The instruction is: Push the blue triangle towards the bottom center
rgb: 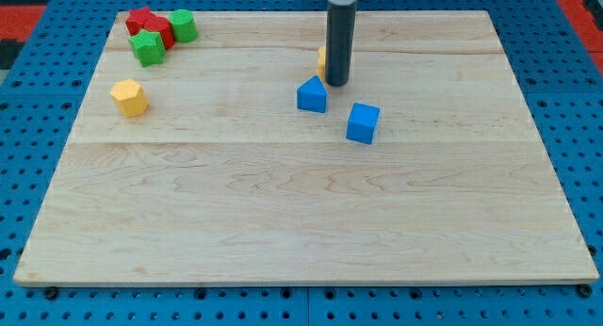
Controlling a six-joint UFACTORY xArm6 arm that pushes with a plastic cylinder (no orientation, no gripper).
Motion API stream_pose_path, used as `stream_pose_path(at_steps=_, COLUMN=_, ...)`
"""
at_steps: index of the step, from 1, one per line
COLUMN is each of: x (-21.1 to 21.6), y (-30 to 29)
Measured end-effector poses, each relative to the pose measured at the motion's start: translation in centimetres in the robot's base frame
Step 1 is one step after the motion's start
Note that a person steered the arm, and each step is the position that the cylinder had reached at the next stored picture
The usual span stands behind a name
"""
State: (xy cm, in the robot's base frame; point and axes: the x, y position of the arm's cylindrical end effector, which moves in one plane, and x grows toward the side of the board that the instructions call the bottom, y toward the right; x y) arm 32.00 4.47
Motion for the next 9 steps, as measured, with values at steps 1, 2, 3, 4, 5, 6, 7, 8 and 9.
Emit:
stream_pose_path(at_steps=1, x=-0.2, y=-1.1)
stream_pose_path(at_steps=2, x=5.7, y=-1.3)
stream_pose_path(at_steps=3, x=9.1, y=-3.2)
stream_pose_path(at_steps=4, x=5.6, y=-4.1)
stream_pose_path(at_steps=5, x=5.5, y=-4.8)
stream_pose_path(at_steps=6, x=8.3, y=-7.5)
stream_pose_path(at_steps=7, x=5.9, y=-7.7)
stream_pose_path(at_steps=8, x=0.5, y=-7.5)
stream_pose_path(at_steps=9, x=-1.0, y=-7.7)
